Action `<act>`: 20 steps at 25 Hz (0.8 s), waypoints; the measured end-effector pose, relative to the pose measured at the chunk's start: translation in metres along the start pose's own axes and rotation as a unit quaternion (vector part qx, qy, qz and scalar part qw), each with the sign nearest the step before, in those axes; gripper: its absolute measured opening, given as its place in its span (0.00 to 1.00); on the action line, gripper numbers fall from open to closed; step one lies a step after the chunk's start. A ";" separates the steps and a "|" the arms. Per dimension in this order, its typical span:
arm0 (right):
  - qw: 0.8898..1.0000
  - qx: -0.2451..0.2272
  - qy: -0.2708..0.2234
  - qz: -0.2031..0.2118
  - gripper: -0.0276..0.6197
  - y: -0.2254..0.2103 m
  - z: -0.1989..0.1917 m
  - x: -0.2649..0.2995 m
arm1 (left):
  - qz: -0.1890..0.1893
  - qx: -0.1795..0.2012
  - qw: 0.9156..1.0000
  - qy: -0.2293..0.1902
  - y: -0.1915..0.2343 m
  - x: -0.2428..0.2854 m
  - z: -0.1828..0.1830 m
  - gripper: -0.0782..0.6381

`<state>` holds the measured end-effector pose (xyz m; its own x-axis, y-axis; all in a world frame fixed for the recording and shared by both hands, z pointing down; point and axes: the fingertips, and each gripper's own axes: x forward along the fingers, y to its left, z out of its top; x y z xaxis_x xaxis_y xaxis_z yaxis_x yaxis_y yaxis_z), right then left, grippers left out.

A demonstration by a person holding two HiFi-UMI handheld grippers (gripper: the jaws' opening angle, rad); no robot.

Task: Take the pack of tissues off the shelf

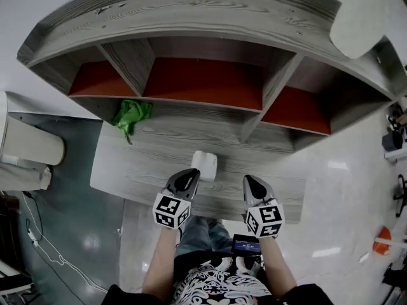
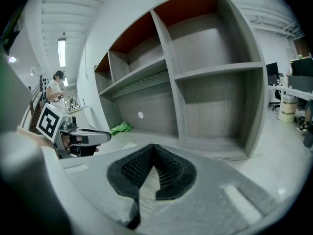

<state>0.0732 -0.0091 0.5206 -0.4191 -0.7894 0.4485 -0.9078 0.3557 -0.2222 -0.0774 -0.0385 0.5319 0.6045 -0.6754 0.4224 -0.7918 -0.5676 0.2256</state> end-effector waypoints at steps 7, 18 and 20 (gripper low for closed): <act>0.999 -0.008 -0.039 0.001 0.05 0.005 0.043 -0.001 | 0.018 -0.033 0.999 0.003 -0.004 -0.006 0.041 0.13; 0.996 -0.014 -0.092 0.010 0.05 0.018 0.099 -0.011 | 0.014 -0.042 0.997 -0.063 -0.008 -0.027 0.107 0.12; 0.995 -0.016 -0.102 0.015 0.05 0.024 0.110 -0.015 | 0.018 -0.032 0.997 -0.066 -0.010 -0.031 0.117 0.12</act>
<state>0.0597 -0.0434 0.4135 -0.4368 -0.8622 0.2564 -0.8965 0.3939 -0.2026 -0.0778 -0.0665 0.4133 0.5787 -0.7528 0.3137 -0.8145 -0.5139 0.2692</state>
